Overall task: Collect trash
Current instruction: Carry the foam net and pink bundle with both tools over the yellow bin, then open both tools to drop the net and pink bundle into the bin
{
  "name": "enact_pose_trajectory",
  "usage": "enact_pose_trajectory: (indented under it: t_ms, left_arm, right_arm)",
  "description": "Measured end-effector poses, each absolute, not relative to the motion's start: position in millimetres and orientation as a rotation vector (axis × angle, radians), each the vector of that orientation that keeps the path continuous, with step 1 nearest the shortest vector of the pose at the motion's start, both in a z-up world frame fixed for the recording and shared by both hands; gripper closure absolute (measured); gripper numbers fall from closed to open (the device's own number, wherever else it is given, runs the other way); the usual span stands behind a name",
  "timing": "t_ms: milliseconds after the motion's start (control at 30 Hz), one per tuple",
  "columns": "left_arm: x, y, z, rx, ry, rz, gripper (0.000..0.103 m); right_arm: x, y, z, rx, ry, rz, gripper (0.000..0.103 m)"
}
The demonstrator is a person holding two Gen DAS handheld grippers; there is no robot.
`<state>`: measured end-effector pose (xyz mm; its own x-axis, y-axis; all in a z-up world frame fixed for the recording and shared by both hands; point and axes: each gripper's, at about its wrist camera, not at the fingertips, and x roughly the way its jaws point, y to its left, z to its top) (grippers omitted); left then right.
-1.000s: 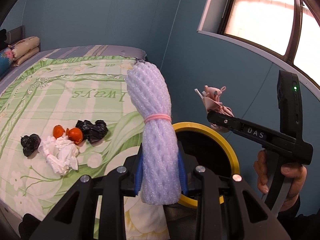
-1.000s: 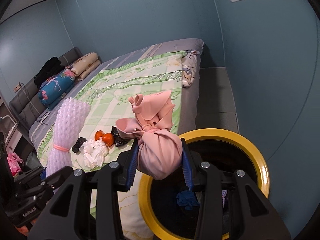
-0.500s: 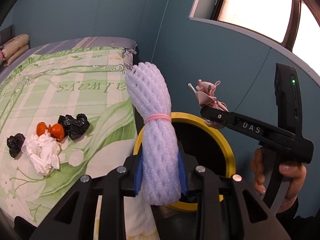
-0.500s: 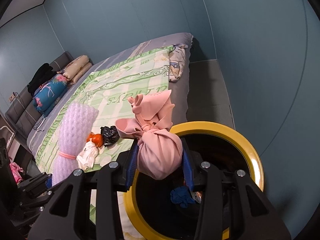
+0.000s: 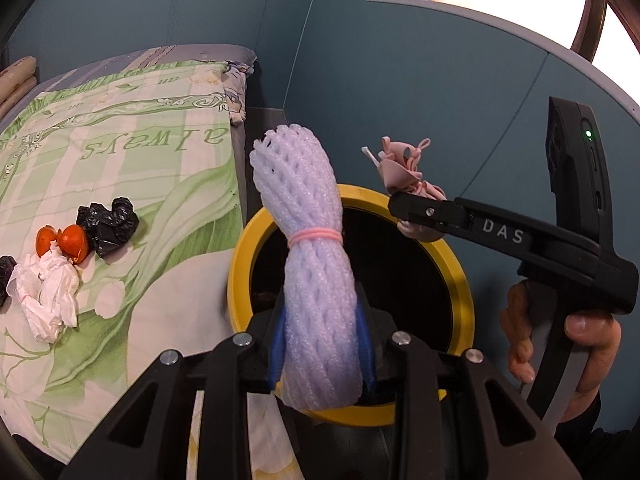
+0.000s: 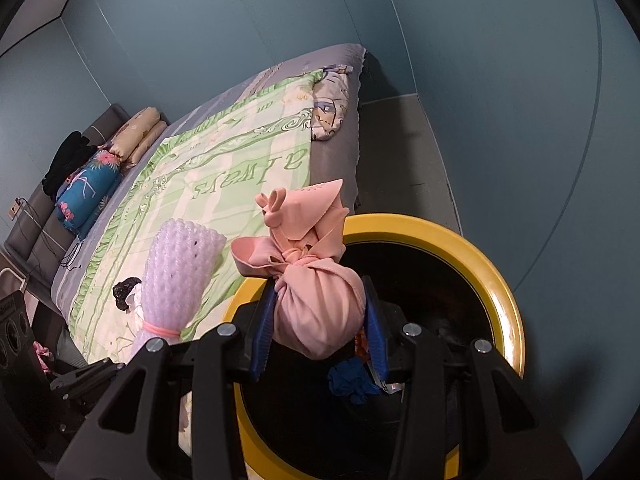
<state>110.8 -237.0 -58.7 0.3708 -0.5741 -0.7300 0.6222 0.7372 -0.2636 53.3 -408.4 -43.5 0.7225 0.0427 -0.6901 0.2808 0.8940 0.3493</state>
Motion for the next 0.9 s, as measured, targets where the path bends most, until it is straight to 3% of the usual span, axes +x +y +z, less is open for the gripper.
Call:
enact_pose_trajectory:
  t_ms: [467, 733, 900]
  left_arm:
    - [107, -241, -66, 0.074, 0.932, -0.781, 0.071]
    - [109, -233, -65, 0.047, 0.926, -0.754, 0.039]
    - [111, -226, -58, 0.036, 0.902, -0.742, 0.031]
  right_arm:
    - [54, -418, -47, 0.483, 0.762, -0.151, 0.059]
    - [51, -430, -46, 0.520, 0.743, -0.174, 0.053]
    - [49, -434, -41, 0.529, 0.723, -0.177, 0.052]
